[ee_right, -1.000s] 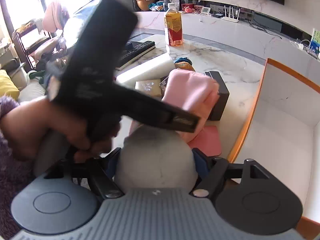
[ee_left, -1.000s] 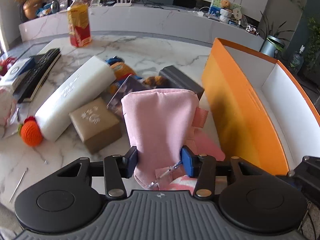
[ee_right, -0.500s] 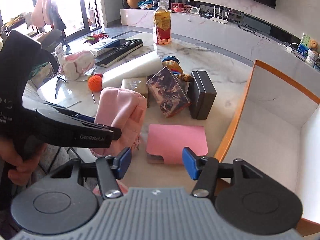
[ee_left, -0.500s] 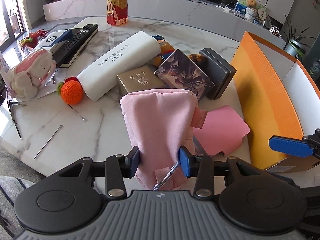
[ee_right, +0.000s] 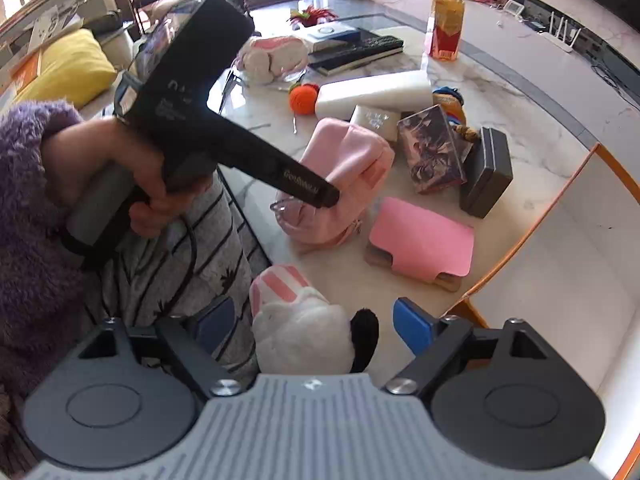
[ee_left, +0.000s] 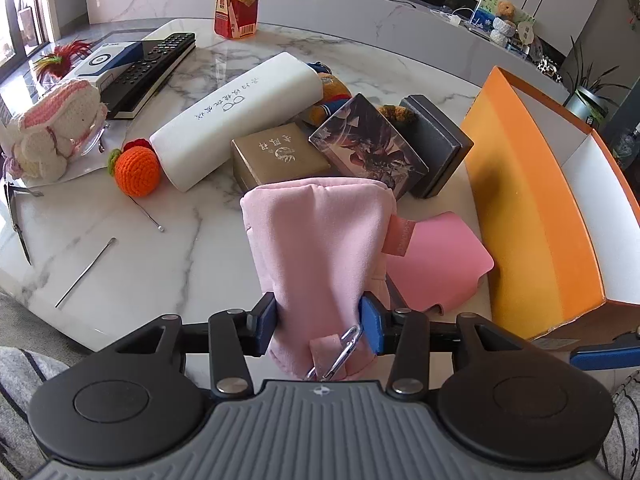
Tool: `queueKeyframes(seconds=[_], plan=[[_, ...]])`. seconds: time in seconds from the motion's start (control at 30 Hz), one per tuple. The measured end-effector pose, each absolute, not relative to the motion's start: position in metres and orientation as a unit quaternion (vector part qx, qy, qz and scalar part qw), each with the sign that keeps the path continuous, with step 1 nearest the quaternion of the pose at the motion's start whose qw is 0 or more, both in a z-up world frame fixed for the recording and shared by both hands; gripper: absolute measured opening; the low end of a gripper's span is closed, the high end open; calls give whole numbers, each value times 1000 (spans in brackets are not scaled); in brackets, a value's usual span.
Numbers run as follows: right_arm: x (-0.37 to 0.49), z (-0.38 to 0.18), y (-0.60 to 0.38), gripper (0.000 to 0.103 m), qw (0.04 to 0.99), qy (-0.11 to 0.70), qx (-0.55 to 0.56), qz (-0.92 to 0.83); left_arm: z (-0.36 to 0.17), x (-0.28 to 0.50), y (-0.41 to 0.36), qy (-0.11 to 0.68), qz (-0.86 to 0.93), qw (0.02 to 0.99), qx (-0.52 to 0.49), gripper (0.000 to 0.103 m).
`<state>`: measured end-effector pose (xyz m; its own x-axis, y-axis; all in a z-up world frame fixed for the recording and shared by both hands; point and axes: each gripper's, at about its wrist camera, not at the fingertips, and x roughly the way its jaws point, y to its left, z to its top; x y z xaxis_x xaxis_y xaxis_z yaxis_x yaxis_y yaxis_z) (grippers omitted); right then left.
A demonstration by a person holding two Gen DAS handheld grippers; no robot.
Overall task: Organize objects
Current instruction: 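Close the left tool on the pink pouch while the right tool holds the plush, then carry the pink pouch with the left tool while the right tool carries the plush over the orange box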
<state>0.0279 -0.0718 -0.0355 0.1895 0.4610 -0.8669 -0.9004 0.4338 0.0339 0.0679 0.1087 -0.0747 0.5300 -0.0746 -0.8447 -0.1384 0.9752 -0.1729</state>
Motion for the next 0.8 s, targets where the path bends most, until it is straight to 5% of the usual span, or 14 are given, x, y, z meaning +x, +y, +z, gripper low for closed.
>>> queueKeyframes(seconds=[0.57, 0.8], plan=[[34, -103, -35, 87, 649, 478, -352, 476, -78, 70, 107, 492, 16, 865, -100, 52], [31, -101, -45, 75, 660, 477, -335, 475, -79, 70, 106, 493, 18, 864, -100, 53]])
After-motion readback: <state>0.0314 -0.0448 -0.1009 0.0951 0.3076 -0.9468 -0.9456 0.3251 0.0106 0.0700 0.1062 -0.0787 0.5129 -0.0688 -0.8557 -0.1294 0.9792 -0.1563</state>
